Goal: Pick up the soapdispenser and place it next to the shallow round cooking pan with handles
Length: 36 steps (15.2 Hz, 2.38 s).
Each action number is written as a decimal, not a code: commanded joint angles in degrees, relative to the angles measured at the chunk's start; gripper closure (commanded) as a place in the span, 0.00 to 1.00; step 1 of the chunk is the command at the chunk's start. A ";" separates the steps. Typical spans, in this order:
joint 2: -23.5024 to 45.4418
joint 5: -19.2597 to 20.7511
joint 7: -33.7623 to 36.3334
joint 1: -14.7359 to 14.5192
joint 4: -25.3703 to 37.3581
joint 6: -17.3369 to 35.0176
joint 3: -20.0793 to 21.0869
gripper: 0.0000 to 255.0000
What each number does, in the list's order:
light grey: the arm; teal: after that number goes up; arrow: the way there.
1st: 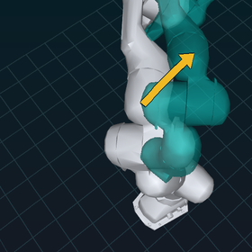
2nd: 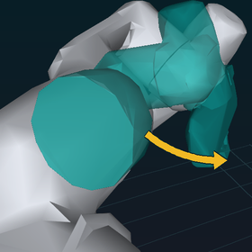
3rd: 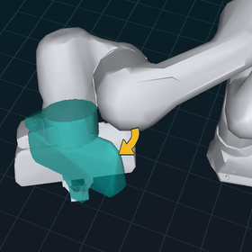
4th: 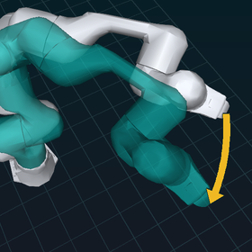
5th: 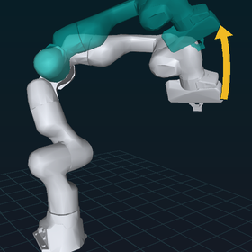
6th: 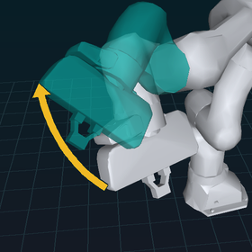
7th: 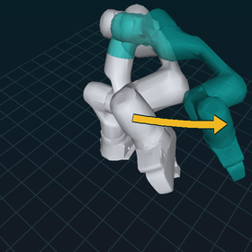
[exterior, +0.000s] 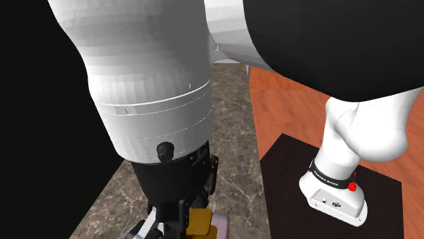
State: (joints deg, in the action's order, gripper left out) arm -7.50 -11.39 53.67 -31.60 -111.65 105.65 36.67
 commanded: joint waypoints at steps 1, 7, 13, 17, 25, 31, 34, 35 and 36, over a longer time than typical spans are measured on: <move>2.19 1.17 3.35 -0.94 1.77 0.55 1.87 1.00; 11.32 7.60 15.06 -5.51 9.75 0.80 7.22 1.00; 23.19 16.93 26.91 -14.06 21.03 -1.21 9.52 1.00; 31.69 23.04 33.34 -22.23 31.07 -4.29 8.83 1.00; 35.82 25.75 35.84 -25.72 31.93 -1.62 7.82 1.00; 36.26 26.19 36.03 -25.11 27.75 2.76 7.50 1.00; 36.67 26.54 36.18 -24.95 25.93 4.86 7.26 1.00; 36.83 26.68 36.24 -24.92 25.36 5.54 7.17 1.00; 37.00 26.82 36.30 -24.89 24.81 6.22 7.07 1.00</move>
State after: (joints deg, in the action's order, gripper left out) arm 29.14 15.19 89.92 -56.39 -86.67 111.34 43.89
